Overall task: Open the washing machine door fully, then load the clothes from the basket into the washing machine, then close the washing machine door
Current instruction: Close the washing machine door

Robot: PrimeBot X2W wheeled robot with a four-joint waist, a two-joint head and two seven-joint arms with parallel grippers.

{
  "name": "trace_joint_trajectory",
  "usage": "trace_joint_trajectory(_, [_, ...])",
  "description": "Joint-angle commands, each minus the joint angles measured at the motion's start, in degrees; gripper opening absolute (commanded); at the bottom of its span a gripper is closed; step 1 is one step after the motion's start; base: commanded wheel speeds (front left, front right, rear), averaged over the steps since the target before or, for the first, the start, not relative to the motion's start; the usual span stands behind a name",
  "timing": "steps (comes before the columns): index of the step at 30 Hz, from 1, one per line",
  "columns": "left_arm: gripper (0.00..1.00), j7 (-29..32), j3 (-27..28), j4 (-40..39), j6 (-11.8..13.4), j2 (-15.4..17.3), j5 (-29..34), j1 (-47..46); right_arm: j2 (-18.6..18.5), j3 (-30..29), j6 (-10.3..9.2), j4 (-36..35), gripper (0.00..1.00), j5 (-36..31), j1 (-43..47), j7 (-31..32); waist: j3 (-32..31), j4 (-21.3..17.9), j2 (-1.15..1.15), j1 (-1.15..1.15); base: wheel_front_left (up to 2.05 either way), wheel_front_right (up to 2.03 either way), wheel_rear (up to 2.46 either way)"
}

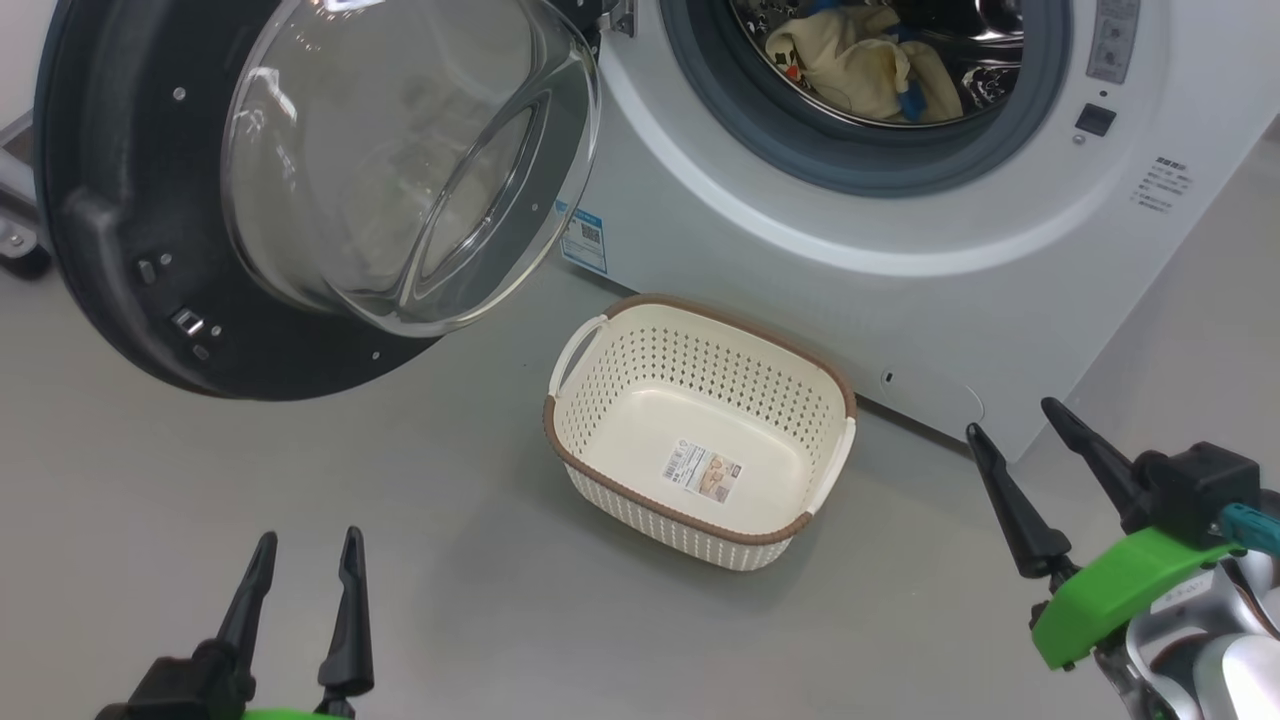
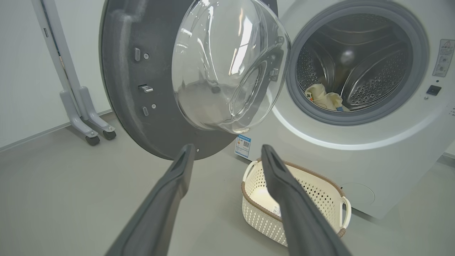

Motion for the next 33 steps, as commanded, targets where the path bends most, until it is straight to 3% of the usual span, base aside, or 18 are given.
trace_joint_trajectory(1, [1.0,-0.6,2.8,-1.7,8.2,0.4,0.6,-1.8,-0.9,0.9,-0.01,-1.7,1.0,-0.1,-1.7,-0.1,-0.2,0.0,0.0,0.0,0.0,0.0,0.0])
trace_joint_trajectory(18, [1.0,-0.6,3.9,-2.8,7.6,0.6,0.8,-1.6,-0.3,1.3,-0.01,-0.9,1.0,0.1,-1.2,-0.5,-0.8,-0.1,0.0,0.0,0.0,0.0,0.0])
trace_joint_trajectory(19, [0.78,-0.6,4.2,-3.5,7.3,0.5,0.7,-1.7,-0.3,1.2,-0.01,-0.9,1.0,0.1,-1.2,-0.5,-0.9,0.0,0.0,0.0,0.0,0.0,0.0])
trace_joint_trajectory(21, [0.07,-0.6,4.5,-4.7,6.2,0.4,0.2,-1.8,-0.2,1.1,-0.01,-1.0,1.0,0.1,-1.1,-0.5,-0.8,0.2,0.0,0.0,0.0,0.0,0.0])
trace_joint_trajectory(22, [0.0,-0.6,4.8,-5.6,5.8,0.4,0.1,-2.0,-0.2,1.0,-0.01,-1.0,1.0,0.0,-1.0,-0.5,-0.8,0.3,0.0,0.0,0.0,0.0,0.0])
trace_joint_trajectory(26, [0.0,-0.6,7.9,-11.6,2.6,-1.4,-2.8,-4.0,-0.3,0.9,-0.01,-1.3,1.0,0.0,-1.1,-0.3,-0.6,0.4,0.0,0.0,0.0,0.0,0.0])
trace_joint_trajectory(31, [0.0,-0.6,15.8,-19.3,-5.0,-4.1,-13.4,-9.0,-0.5,0.9,-0.01,-1.6,1.0,0.0,-1.3,0.1,-0.3,0.5,0.0,0.0,0.0,0.0,0.0])
trace_joint_trajectory(33, [0.0,-0.5,18.5,-21.2,-8.8,-4.7,-20.8,-12.4,-0.6,0.9,-0.01,-1.7,1.0,0.0,-1.3,0.2,-0.3,0.4,0.0,0.0,0.0,0.0,0.0])
